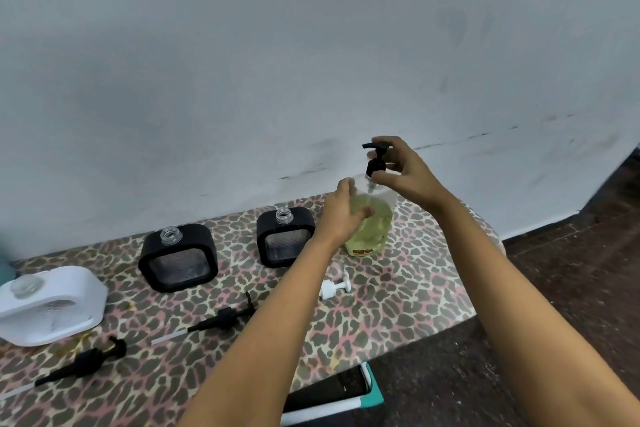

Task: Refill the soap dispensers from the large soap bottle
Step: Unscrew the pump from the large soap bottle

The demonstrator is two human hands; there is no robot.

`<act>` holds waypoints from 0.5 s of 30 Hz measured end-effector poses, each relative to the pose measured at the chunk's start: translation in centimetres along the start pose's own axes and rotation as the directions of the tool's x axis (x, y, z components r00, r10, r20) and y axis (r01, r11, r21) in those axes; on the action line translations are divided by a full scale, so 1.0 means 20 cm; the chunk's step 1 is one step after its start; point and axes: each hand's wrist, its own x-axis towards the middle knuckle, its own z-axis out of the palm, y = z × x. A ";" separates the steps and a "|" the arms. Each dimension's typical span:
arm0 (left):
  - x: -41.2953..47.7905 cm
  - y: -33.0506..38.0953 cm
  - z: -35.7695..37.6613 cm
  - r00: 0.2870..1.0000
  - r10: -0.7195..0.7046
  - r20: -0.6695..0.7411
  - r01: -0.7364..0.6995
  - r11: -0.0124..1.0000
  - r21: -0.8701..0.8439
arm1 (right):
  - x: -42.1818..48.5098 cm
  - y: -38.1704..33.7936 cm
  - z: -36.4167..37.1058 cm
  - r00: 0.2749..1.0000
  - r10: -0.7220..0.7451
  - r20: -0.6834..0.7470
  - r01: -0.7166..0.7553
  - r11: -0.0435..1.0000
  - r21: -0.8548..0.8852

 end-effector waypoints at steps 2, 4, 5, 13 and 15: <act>0.00 0.00 0.01 1.000 0.000 -0.002 0.000 1.000 -0.004 | 0.01 -0.01 0.01 1.000 0.000 -0.022 -0.002 0.994 -0.111; -0.01 0.00 0.01 1.000 -0.001 0.000 0.001 1.000 -0.001 | 0.01 -0.02 0.02 0.998 0.010 -0.057 -0.016 0.995 -0.098; -0.01 0.00 0.01 1.000 -0.004 -0.001 0.004 1.000 0.002 | 0.01 -0.02 0.02 0.998 0.012 -0.058 -0.016 0.997 -0.069; -0.02 0.01 0.00 1.000 -0.011 0.000 0.011 1.000 0.007 | 0.05 -0.04 0.00 0.998 0.063 -0.023 -0.066 0.978 -0.197; -0.02 0.01 0.00 1.000 -0.015 0.003 0.015 1.000 0.000 | 0.06 -0.04 -0.02 0.998 0.056 -0.005 -0.056 0.986 -0.159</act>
